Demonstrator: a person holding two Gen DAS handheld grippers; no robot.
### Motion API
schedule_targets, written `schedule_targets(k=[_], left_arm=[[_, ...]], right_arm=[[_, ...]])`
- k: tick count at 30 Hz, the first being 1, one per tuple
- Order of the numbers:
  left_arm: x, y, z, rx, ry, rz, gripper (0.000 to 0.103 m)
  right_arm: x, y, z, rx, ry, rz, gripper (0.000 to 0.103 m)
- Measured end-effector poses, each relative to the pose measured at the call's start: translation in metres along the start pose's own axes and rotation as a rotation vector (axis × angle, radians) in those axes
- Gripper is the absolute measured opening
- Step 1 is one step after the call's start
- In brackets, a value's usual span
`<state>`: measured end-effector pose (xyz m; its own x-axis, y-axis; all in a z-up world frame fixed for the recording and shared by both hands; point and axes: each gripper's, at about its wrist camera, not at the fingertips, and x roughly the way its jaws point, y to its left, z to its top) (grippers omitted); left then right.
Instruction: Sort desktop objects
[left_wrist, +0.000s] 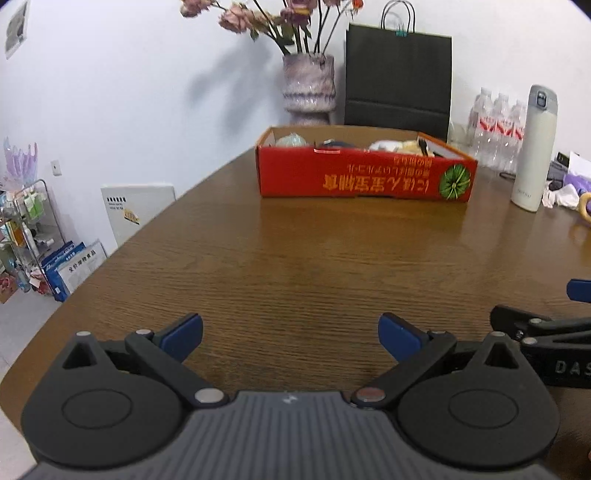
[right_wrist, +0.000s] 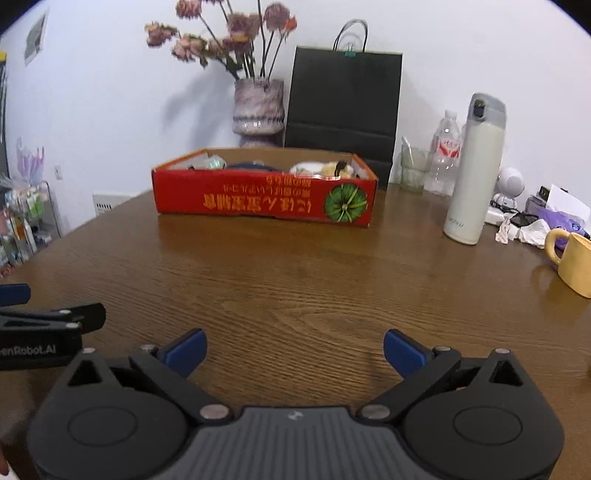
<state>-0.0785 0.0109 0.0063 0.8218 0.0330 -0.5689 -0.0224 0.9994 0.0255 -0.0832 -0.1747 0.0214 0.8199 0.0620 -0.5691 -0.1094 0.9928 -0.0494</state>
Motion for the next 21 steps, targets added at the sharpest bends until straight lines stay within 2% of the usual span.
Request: schedule_targets(k=[5,9,11,21], left_arm=[[0.014,-0.002,-0.001,0.01,0.029,-0.012,0.103],[0.023,0.0,0.001,0.0,0.071,-0.031,0.103],[0.023,0.0,0.001,-0.003,0.071,-0.033,0.103],[0.023,-0.001,0.002,-0.002,0.072,-0.029,0.103]], right_arm=[[0.013,0.003,0.005,0.007,0.009,0.025,0.103],[0.023,0.0,0.005,0.036,0.068,0.058,0.103],[0.027,0.0,0.005,0.04,0.092,0.048,0.103],[0.027,0.0,0.004,0.043,0.095,0.047,0.103]])
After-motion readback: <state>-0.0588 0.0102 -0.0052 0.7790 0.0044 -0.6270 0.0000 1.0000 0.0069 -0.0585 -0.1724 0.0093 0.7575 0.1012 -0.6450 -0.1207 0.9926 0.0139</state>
